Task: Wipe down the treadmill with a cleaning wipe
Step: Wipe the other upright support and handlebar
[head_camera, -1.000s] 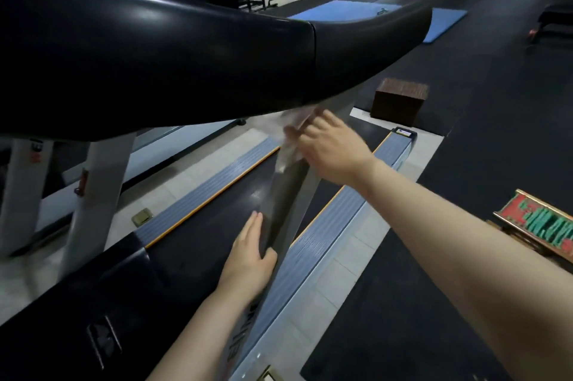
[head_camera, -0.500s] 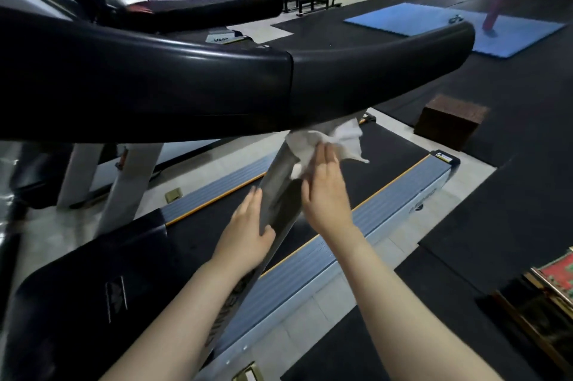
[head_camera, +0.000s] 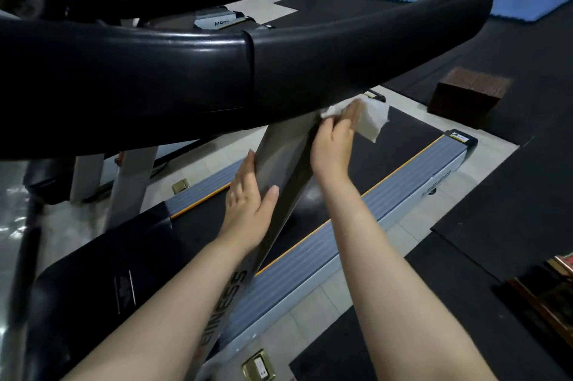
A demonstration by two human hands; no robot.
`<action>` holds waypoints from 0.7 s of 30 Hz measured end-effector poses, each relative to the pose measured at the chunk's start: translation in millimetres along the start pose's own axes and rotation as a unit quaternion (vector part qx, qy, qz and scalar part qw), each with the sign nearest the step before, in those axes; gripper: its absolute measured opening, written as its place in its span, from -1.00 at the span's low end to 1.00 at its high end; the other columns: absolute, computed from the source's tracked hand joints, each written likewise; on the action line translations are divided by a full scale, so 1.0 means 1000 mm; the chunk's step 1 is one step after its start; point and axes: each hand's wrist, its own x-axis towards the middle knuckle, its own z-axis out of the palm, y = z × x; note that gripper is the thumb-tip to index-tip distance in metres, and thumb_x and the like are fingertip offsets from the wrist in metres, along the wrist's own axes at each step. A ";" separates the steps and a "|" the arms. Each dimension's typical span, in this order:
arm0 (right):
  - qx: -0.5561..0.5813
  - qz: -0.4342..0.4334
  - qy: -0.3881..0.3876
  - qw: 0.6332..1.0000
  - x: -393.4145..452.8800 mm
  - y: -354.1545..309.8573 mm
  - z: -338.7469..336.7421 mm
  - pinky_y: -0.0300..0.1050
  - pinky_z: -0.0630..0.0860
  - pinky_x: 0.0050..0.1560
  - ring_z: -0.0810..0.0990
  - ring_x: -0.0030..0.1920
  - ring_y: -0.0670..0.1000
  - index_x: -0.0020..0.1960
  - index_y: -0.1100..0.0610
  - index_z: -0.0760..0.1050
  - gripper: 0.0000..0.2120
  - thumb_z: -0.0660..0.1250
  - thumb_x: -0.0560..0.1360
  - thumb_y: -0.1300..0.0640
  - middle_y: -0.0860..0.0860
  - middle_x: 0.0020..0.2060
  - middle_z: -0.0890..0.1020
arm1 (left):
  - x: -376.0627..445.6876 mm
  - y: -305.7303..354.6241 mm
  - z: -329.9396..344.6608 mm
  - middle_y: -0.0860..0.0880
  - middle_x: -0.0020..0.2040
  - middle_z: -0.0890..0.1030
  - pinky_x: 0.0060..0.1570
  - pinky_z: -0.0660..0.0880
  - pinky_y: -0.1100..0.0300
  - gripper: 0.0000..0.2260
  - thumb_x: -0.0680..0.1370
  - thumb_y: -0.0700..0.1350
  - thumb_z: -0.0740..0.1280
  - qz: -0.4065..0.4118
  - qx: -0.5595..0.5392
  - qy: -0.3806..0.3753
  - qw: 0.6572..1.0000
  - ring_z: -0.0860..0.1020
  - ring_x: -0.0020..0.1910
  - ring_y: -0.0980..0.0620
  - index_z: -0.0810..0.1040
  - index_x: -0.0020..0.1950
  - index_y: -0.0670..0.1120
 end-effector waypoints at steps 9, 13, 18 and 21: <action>0.166 0.141 -0.072 0.973 -0.072 0.036 0.001 -0.01 0.29 0.44 0.35 0.40 -0.08 0.55 -0.04 0.12 -0.42 0.05 0.55 -0.09 -0.08 0.46 0.33 | -0.002 -0.001 -0.004 0.15 0.61 -0.04 0.56 -0.04 -0.05 -0.31 0.50 0.04 0.07 -0.029 -0.069 -0.030 0.997 -0.05 0.57 0.16 -0.12 0.61 0.15; 0.227 0.117 -0.022 0.967 -0.026 0.015 -0.009 -0.02 0.43 0.07 0.49 0.00 0.09 0.11 0.04 0.41 -0.77 0.08 0.61 -0.05 0.28 0.04 0.47 | -0.001 -0.001 -0.006 0.16 0.61 -0.04 0.56 -0.05 -0.04 -0.30 0.48 0.01 0.07 -0.038 -0.092 -0.042 0.994 -0.05 0.56 0.20 -0.10 0.61 0.16; 0.242 0.139 -0.008 0.960 0.007 0.021 -0.009 0.01 0.25 0.48 0.37 0.42 -0.08 0.48 -0.02 0.32 -0.48 0.04 0.61 -0.22 -0.08 0.41 0.44 | -0.001 -0.002 -0.005 0.17 0.60 -0.01 0.56 -0.03 -0.04 -0.28 0.47 -0.03 0.09 -0.035 -0.095 -0.034 0.994 -0.02 0.53 0.24 -0.09 0.61 0.12; 0.237 0.213 -0.059 0.946 -0.052 0.071 0.009 -0.02 0.38 0.39 0.50 0.30 -0.10 0.39 -0.01 0.42 -0.61 0.03 0.66 -0.10 -0.09 0.27 0.57 | -0.002 -0.001 -0.004 0.17 0.60 -0.02 0.55 -0.05 0.02 -0.24 0.44 -0.06 0.12 -0.028 -0.078 -0.032 0.996 -0.04 0.55 0.19 -0.11 0.61 0.11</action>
